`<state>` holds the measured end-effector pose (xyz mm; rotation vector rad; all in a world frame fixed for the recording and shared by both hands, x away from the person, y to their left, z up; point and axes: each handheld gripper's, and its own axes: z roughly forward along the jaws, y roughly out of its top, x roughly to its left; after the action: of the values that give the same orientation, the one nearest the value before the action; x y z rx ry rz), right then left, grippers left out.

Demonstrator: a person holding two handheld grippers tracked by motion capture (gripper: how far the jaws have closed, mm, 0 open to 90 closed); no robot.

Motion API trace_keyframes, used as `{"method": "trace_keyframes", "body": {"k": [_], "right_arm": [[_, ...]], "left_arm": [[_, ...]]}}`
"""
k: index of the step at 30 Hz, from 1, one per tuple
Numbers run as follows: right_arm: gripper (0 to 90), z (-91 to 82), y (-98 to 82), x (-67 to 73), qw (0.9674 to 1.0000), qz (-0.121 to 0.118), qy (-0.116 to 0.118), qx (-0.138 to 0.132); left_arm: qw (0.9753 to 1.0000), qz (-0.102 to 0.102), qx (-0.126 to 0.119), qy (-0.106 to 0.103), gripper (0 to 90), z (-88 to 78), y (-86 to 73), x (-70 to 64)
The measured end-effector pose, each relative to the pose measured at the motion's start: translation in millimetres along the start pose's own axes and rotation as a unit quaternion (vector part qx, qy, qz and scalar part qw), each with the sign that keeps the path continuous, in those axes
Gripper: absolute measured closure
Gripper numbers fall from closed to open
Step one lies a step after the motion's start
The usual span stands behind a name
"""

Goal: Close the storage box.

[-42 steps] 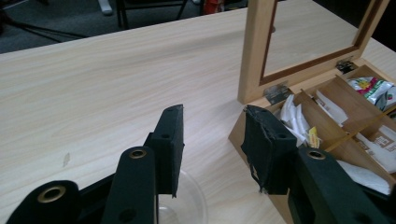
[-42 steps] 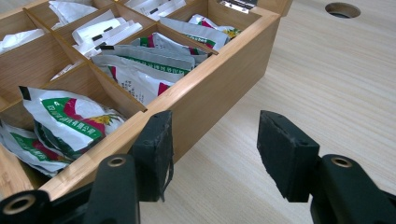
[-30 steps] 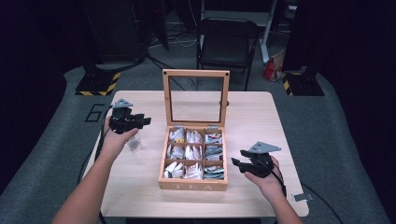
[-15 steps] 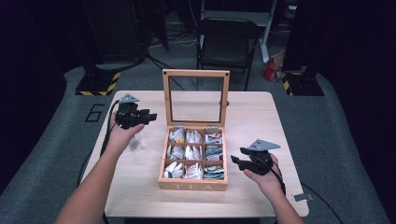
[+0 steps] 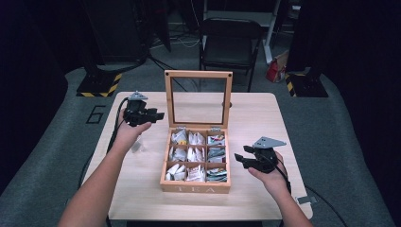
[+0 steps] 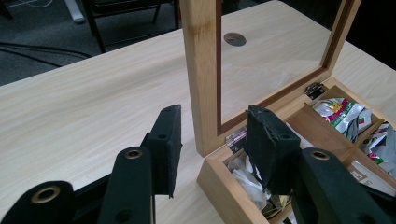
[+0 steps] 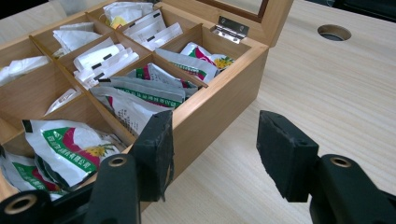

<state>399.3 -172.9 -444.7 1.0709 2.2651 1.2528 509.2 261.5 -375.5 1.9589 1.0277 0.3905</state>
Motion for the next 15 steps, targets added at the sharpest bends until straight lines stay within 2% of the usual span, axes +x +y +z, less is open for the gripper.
{"method": "trace_keyframes", "body": {"k": [2,6,8,10,15], "right_arm": [[45.3,0.0,1.7,-1.0,1.0,0.006,0.001,0.0],[45.3,-0.1,5.0,-2.0,1.0,0.005,0.002,-0.002],[45.3,0.4,5.2,-2.9,1.0,0.007,0.0,0.001],[45.4,0.8,4.6,-4.3,0.9999,0.01,0.001,-0.001],[45.4,-0.7,2.8,-4.6,0.9999,0.013,-0.002,-0.002]], "left_arm": [[1.0,0.005,-0.003,-0.002,56.0,2.8,2.0,-0.8],[1.0,0.0,-0.006,-0.007,55.9,8.6,7.5,-2.7],[1.0,0.004,-0.002,-0.009,55.9,12.1,10.6,-4.5],[0.9999,0.01,-0.008,-0.005,55.8,15.5,12.5,-5.8],[0.9999,0.01,-0.006,0.0,55.2,25.6,15.3,-3.8]]}}
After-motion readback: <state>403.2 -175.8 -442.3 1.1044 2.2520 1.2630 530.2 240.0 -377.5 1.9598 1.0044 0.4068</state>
